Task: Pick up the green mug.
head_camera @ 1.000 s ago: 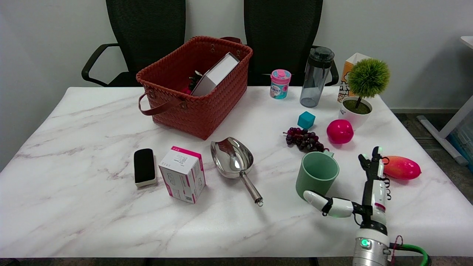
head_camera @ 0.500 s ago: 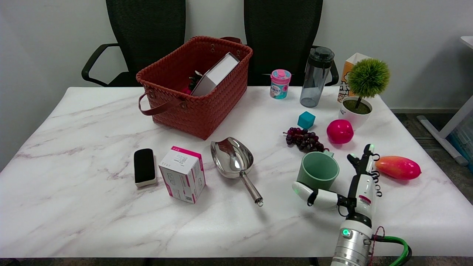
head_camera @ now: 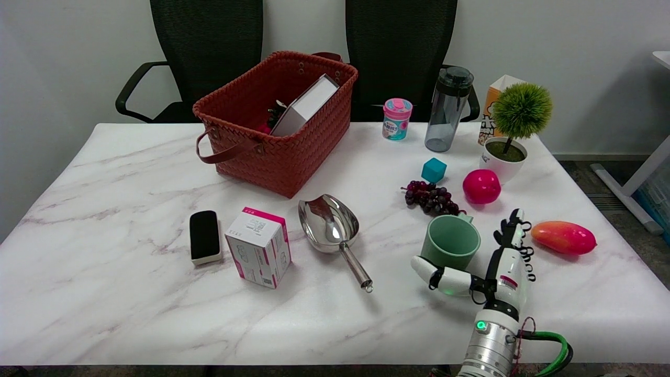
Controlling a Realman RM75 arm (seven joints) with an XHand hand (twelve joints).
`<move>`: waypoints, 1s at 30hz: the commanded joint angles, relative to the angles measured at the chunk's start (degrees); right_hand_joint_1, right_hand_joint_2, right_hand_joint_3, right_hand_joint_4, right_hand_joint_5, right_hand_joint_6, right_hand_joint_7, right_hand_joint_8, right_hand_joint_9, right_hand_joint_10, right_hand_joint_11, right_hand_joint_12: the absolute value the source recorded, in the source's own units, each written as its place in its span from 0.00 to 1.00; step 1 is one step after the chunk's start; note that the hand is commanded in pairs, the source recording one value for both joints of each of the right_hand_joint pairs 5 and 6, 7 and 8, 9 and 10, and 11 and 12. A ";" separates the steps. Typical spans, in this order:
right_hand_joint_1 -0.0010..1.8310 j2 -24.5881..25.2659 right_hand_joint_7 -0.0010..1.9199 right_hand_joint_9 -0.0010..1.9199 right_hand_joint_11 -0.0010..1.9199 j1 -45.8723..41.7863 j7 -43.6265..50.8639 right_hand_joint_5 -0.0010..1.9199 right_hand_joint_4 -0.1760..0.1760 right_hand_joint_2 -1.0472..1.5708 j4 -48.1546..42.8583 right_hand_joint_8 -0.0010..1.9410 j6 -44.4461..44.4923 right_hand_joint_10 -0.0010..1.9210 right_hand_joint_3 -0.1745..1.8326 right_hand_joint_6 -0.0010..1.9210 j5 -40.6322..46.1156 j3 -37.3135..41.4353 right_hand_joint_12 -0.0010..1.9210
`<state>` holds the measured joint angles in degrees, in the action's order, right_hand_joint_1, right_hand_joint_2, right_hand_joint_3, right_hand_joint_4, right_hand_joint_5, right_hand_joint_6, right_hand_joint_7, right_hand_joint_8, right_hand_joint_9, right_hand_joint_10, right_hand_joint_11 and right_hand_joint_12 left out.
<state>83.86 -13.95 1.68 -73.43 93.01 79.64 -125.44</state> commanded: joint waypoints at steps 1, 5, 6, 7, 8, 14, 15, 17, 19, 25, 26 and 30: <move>0.54 1.29 0.05 0.16 0.06 1.36 2.17 0.00 0.50 0.35 0.32 0.05 -2.23 0.16 0.36 0.00 3.84 -0.70 0.06; 0.54 1.29 0.04 0.15 0.05 1.54 2.09 0.00 0.50 0.37 0.32 0.04 -2.23 0.15 0.35 0.00 3.39 -0.81 0.05; 0.54 1.29 0.04 0.15 0.05 1.72 2.22 0.00 0.50 0.37 0.32 0.04 -2.23 0.15 0.35 0.00 3.31 -0.81 0.05; 0.54 1.29 0.04 0.15 0.05 2.05 2.28 0.00 0.50 0.37 0.33 0.04 -2.23 0.15 0.35 0.00 3.28 -0.86 0.05; 0.54 1.29 0.04 0.15 0.05 2.30 2.28 0.00 0.50 0.37 0.33 0.04 -2.28 0.15 0.35 0.00 3.28 -0.89 0.05; 0.54 0.57 0.03 0.14 0.05 3.54 2.28 0.00 0.50 0.39 0.33 0.03 -2.79 0.14 0.35 0.00 3.12 -1.21 0.05; 0.54 0.57 0.03 0.14 0.05 3.57 2.28 0.00 0.50 0.39 0.33 0.03 -2.84 0.14 0.35 0.00 3.12 -1.21 0.05; 0.54 0.57 0.03 0.14 0.05 3.57 2.28 0.00 0.50 0.40 0.33 0.03 -2.87 0.14 0.34 0.00 3.12 -1.21 0.05; 0.56 0.57 0.03 0.15 0.05 3.57 2.28 0.00 0.50 0.43 0.33 0.03 -2.87 0.15 0.34 0.00 3.17 -1.21 0.05; 0.63 0.57 0.04 0.16 0.05 3.57 2.28 0.00 0.50 0.54 0.33 0.04 -2.55 0.16 0.38 0.00 3.28 -1.21 0.05; 0.64 0.57 0.05 0.16 0.06 3.57 2.28 0.00 0.50 0.55 0.33 0.05 -2.55 0.16 0.39 0.00 3.28 -1.21 0.06; 0.65 0.57 0.07 0.17 0.08 3.41 1.97 0.00 0.50 0.58 0.51 0.07 -2.42 0.17 0.44 0.00 3.36 -1.21 0.08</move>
<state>84.53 -10.96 3.74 -73.16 90.62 82.64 -126.47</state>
